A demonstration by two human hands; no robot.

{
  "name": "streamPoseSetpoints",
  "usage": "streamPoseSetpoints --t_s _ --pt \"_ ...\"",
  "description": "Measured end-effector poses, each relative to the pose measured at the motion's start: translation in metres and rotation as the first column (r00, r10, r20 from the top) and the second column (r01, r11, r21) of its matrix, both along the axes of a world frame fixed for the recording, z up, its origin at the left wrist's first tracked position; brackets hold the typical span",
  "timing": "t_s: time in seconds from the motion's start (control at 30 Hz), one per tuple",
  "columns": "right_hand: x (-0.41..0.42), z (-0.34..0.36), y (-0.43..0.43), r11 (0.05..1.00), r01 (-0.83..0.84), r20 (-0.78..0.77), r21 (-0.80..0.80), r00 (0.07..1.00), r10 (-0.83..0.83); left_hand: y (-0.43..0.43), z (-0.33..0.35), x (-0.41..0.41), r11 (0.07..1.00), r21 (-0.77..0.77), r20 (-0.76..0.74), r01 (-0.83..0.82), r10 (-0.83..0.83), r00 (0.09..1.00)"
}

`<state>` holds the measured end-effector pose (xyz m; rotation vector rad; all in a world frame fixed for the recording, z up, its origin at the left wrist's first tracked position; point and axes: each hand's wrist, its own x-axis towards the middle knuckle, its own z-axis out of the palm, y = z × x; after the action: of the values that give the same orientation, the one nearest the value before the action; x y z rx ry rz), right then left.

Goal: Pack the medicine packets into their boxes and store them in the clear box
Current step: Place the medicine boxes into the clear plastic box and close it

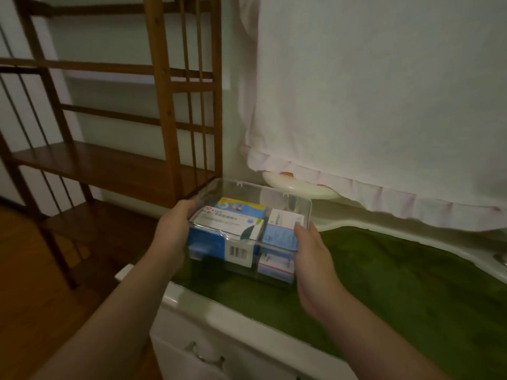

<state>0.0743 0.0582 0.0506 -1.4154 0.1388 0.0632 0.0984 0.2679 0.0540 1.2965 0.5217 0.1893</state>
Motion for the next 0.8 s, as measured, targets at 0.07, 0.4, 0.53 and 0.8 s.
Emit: streamPoseSetpoints --t_s 0.07,0.4,0.53,0.8 --pt "0.006 0.0 0.012 1.0 -0.005 -0.003 0.007 1.0 0.005 0.011 0.0 0.011 1.0 0.017 -0.004 0.002 -0.002 1.0" --pt "0.034 -0.012 0.04 0.999 0.023 -0.014 -0.028 1.0 -0.024 0.045 -0.025 0.062 0.999 0.032 -0.068 0.02 -0.017 0.998" --pt "0.039 -0.016 0.043 0.999 0.021 0.002 -0.036 1.0 -0.021 0.051 -0.031 0.077 0.986 0.159 -0.117 0.039 -0.02 0.993" --pt "0.045 -0.026 0.046 1.0 0.026 0.011 -0.017 1.0 -0.026 0.067 -0.032 0.111 0.963 0.241 -0.335 0.123 -0.036 0.941"
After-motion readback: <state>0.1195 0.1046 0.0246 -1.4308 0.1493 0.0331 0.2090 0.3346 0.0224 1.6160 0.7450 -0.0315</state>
